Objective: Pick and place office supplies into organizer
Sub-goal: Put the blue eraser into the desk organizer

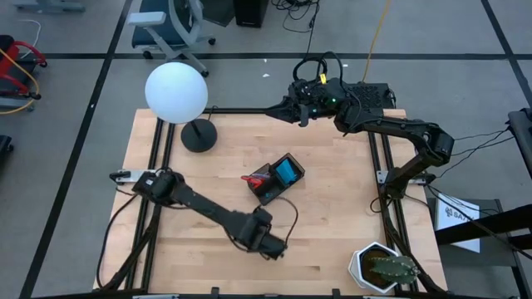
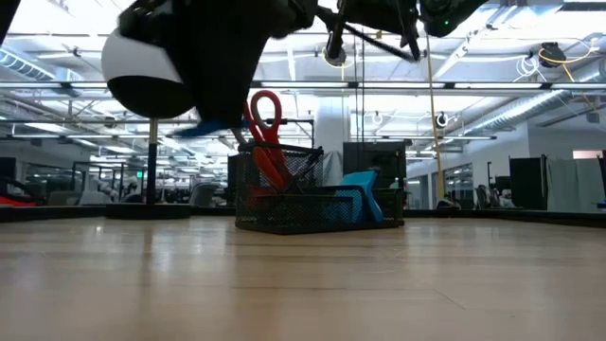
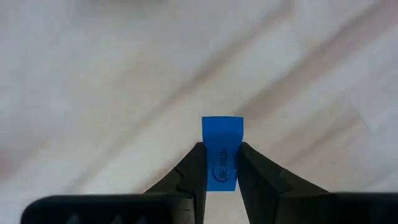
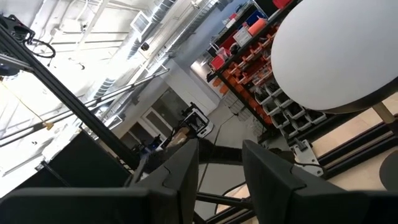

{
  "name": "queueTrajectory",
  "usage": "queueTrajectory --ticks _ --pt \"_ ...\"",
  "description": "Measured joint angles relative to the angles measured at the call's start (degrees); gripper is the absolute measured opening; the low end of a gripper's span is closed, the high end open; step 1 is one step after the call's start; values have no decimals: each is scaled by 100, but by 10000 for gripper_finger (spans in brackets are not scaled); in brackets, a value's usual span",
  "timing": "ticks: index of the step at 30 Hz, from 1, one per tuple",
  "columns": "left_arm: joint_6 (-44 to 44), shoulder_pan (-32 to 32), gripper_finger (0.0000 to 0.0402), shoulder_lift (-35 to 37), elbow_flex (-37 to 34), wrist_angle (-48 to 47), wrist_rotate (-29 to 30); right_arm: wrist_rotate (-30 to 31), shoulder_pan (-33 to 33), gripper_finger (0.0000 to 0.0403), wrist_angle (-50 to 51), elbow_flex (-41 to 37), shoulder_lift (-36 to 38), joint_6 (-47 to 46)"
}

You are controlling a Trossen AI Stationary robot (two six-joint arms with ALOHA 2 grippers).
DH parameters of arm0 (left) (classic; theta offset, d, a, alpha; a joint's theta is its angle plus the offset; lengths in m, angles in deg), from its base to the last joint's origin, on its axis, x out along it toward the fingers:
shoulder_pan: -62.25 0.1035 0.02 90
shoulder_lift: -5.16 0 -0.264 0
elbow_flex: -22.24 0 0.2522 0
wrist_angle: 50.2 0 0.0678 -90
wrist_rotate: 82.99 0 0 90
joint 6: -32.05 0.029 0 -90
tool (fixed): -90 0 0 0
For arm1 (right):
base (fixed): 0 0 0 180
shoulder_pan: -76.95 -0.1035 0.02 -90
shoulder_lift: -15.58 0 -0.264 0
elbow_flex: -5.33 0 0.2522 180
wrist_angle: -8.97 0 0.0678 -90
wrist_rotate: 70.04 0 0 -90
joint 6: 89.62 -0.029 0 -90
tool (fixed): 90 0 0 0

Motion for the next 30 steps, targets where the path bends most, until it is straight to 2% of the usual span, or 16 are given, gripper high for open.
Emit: queueTrajectory --ticks 10,20,30 --pt "1113 642 81 701 7 -224 771 1 -2 116 120 -2 0 0" --pt "2315 1056 81 743 9 107 780 1 0 116 120 -2 0 -1" --pt "3117 1437 81 743 -4 317 891 1 -2 116 120 -2 0 -1"
